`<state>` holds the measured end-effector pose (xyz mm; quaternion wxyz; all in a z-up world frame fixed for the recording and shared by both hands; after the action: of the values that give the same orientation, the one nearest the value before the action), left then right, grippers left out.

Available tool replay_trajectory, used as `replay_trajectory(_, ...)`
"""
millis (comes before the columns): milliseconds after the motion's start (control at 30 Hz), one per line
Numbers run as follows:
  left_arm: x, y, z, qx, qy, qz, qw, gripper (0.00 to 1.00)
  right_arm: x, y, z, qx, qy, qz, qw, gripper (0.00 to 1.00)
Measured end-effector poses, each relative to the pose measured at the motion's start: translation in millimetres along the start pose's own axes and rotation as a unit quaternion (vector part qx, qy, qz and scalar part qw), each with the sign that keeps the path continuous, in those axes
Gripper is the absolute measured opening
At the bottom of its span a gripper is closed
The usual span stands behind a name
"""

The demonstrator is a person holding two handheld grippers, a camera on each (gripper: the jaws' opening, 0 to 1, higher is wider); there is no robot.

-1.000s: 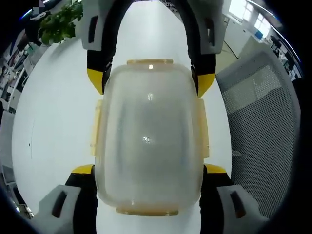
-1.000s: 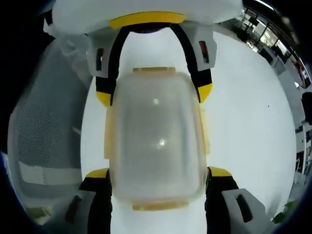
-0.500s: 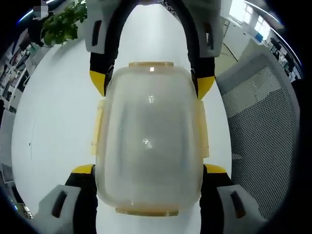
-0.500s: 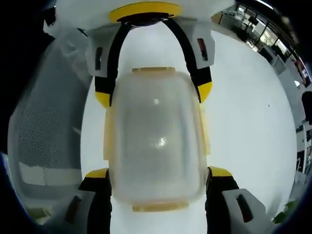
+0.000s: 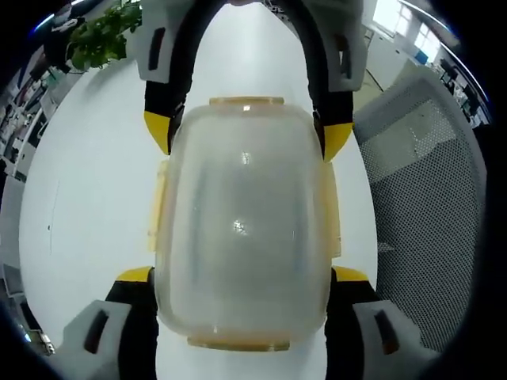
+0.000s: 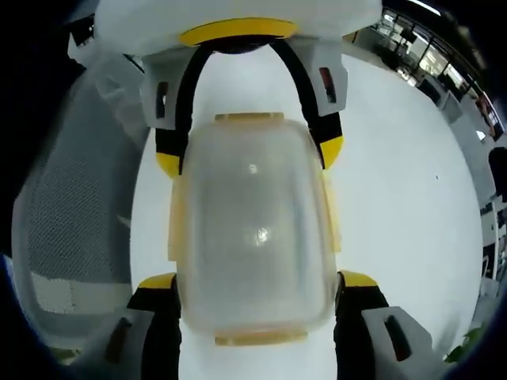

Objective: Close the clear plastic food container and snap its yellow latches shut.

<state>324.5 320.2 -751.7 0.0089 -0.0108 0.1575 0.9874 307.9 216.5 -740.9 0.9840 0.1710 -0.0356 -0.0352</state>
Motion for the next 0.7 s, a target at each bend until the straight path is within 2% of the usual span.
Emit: replay_trajectory(700, 4.7, -39.5, 10.3, 0.005, 0.008, 0.009, 0.9999, 0.89, -4.9, 37.0, -17.2, 0.010, 0.007, 0.004, 0.9999, 0.82)
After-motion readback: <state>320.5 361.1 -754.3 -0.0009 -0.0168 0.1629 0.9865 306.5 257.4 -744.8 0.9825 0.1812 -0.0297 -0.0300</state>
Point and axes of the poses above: the point that each gripper's makers call its tool centre point, and the gripper's own axes: z roughly backward along the fingers, x roughly to its right, y roughly out of its top, the point moved 6 cm from there along z, roughly backward along the fingers, and after that the axes turned 5 degrees about z, right-handed, at the moved point
